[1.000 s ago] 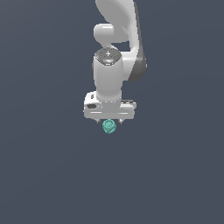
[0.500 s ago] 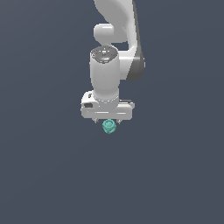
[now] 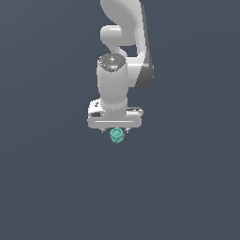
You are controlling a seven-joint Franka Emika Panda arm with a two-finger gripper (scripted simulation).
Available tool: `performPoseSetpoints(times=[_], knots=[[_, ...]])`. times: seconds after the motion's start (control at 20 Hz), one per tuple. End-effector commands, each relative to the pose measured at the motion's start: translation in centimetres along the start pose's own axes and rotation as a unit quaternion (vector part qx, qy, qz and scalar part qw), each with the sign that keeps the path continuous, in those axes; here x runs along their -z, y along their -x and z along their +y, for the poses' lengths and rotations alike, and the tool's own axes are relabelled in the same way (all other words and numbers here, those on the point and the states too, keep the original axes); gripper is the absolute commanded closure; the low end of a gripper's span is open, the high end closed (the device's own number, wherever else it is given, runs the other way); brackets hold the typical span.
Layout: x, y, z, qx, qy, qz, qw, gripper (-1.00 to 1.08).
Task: Pick up the object and move it to a goal position.
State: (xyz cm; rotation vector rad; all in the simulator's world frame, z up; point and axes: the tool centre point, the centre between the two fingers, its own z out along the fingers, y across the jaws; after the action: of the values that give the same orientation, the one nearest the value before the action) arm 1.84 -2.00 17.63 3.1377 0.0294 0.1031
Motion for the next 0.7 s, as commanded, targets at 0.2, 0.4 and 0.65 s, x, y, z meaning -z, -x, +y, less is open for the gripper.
performPoseSetpoints(times=[0.2,0.4,0.65], knots=[[-1.8,1.3,0.0,0.059,0.001,-0.007,0.9982,-0.92],[-3.3,2.4,0.0,0.111,0.0,-0.013,0.9938,-0.92],[-5.2,4.1,-0.1,0.18,-0.003,-0.02,0.9835,-0.92]])
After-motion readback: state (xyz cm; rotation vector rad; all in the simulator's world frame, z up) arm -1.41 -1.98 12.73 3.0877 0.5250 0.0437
